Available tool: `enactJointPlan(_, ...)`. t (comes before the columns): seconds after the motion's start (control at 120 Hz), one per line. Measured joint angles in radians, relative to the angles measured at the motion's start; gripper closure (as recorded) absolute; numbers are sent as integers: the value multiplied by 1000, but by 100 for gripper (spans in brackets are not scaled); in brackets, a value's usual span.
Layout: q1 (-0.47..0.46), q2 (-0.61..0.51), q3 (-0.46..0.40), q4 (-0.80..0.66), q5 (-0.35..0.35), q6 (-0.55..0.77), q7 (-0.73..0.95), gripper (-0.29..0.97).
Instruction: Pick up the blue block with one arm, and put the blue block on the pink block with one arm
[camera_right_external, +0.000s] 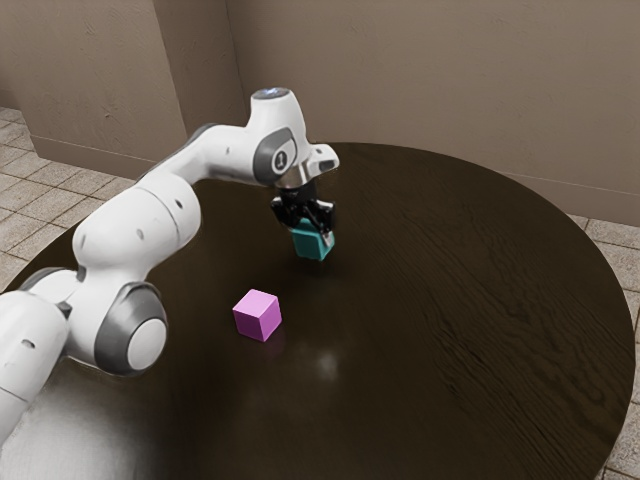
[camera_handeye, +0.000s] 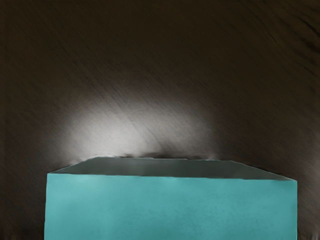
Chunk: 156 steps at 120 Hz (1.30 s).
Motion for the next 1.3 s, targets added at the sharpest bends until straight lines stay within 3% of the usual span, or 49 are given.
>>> enactJointPlan(0.092, -37, -133, 22, -167, 8, -1, -6, 37)
enactJointPlan(0.233, -72, -434, 64, -652, 9, 101, -14, 35)
enactJointPlan(0.342, -95, -568, 92, -853, 26, 195, -17, 35)
enactJointPlan(0.558, -94, -614, 85, -907, 49, 303, -19, 36)
enactJointPlan(0.65, -6, -624, -12, -929, 80, 329, -22, 36)
enactJointPlan(0.75, 17, -633, -33, -950, 105, 347, -27, 37)
enactJointPlan(0.917, -23, -683, 29, -1043, 110, 364, -35, 38)
enactJointPlan(1.3, -42, -863, 34, -1339, 120, 431, -52, 38)
